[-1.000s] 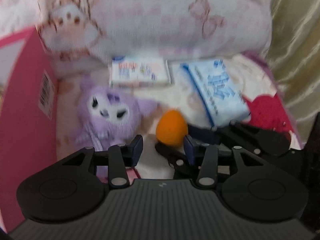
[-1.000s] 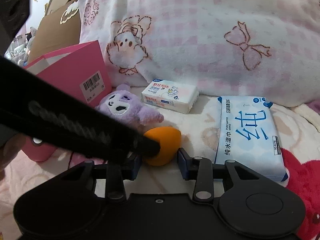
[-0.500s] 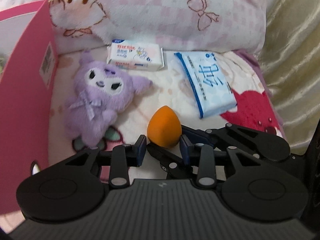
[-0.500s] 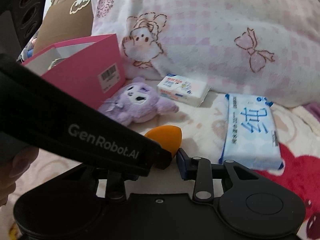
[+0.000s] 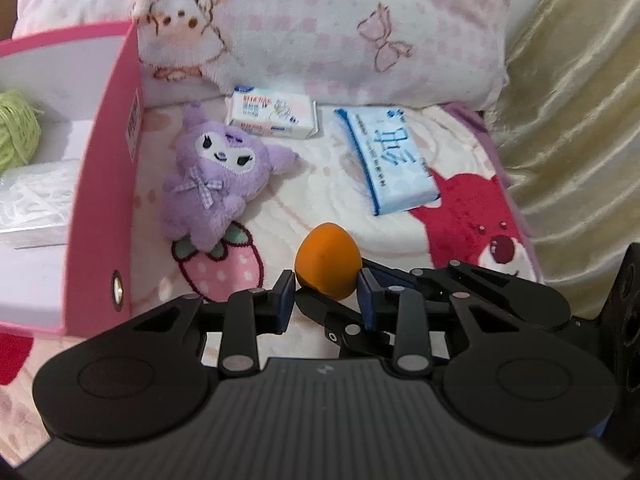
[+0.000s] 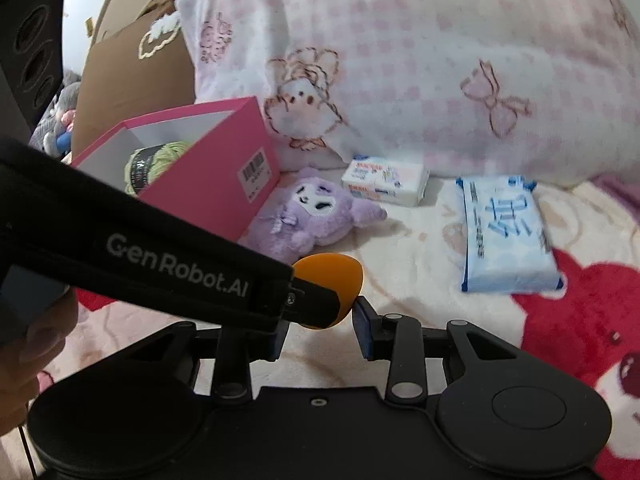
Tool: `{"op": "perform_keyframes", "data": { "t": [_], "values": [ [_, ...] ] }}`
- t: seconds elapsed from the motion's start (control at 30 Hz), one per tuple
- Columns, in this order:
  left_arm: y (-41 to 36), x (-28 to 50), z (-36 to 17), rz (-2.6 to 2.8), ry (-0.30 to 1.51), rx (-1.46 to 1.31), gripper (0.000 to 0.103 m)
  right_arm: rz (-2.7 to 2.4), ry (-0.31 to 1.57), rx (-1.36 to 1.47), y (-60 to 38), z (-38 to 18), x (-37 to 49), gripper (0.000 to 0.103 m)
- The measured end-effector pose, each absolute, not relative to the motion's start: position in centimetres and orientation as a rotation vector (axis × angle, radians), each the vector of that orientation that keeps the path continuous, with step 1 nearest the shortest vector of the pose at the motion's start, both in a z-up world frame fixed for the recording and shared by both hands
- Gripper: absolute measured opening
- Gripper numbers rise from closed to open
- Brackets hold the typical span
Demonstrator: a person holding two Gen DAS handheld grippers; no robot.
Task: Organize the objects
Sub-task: 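Close the left gripper around the orange makeup sponge, then lift the sponge with the left gripper and carry it over the pink box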
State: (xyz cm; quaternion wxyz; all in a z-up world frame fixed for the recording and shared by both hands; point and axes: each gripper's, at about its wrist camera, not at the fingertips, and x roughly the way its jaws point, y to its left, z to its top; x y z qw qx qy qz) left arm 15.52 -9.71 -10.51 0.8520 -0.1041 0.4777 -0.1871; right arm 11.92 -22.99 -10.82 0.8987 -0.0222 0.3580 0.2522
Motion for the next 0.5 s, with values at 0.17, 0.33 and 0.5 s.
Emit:
{"op": "perform_keyframes", "data": {
  "t": [0.17,0.33,0.5],
  "values": [
    [-8.4,13.8,-9.0,-0.423,1.002,-0.245,0.03,0.541,0.724,-0.125,-22.1,-8.9,10.0,0.04],
    [-7.1,12.3,-7.1,-0.442,0.964,-0.244,0.031,0.517,0.662,-0.205,-20.4,-6.8,8.0,0.04],
    [-5.6,11.1,-5.5,-0.445,0.952,-0.26,0.031,0.516,0.634,-0.242,-19.2,-5.3,6.6,0.04]
  ]
}}
